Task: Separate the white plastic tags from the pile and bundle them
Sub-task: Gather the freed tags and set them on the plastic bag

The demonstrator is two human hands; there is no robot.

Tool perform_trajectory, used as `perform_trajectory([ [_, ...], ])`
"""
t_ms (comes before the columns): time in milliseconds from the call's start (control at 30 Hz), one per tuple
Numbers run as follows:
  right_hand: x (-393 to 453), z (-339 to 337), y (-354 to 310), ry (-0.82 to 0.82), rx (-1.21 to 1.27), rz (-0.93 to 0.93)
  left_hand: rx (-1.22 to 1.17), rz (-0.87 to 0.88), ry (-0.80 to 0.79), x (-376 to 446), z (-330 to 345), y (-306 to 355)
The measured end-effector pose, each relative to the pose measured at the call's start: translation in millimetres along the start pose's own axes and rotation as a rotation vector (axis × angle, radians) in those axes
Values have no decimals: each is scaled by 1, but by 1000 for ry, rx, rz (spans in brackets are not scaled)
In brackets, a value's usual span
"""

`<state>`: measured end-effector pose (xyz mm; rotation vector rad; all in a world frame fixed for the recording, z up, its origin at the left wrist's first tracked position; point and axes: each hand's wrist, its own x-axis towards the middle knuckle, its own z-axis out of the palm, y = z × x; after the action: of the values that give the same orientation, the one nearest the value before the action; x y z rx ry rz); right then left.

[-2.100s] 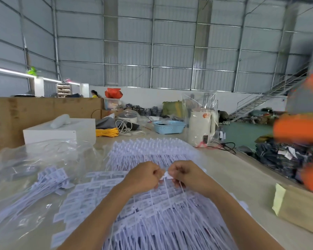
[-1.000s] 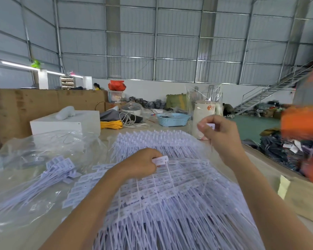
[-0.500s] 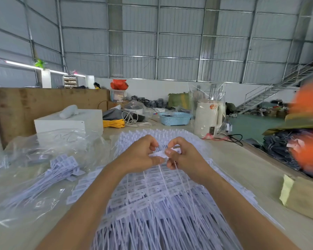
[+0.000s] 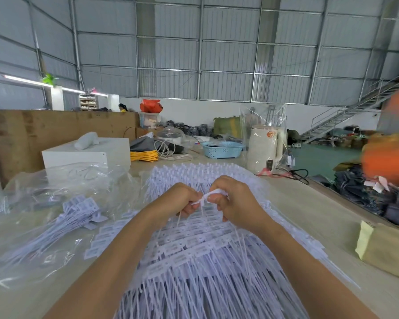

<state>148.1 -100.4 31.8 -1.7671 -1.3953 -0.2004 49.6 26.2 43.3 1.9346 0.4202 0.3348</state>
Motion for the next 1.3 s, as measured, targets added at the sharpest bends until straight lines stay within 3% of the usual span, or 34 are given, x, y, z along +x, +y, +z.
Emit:
perform_trajectory([
  [100,2,-3,3,42,-109,-159,-64,-39,-52,-2,-2,3],
  [300,4,0,6,135,-116,-125,53,6,-60,-4,-5,9],
  [367,5,-6,12,234,-187,-11,98,28,-132,-6,-12,7],
  [433,7,-29,23,370,104,328,167,57,-157,-8,-18,6],
  [500,8,-54,28,408,733,617,244,104,-122,-7,-20,7],
  [567,8,-68,25,389,1134,665,272,117,-127,-6,-18,8],
  [633,9,-70,17,312,1248,625,359,99,-150,-6,-16,8],
  [733,11,-56,1,193,1185,613,488,56,-164,-7,-18,7],
  [900,6,-13,-11,29,755,616,460,44,-121,-10,-19,7],
  [967,2,7,-13,-35,701,593,472,54,-110,-10,-17,6],
  [1100,-2,26,-15,-15,752,499,489,64,-102,-9,-16,5],
  [1300,-4,28,-13,39,473,285,508,47,-45,-9,-20,4],
])
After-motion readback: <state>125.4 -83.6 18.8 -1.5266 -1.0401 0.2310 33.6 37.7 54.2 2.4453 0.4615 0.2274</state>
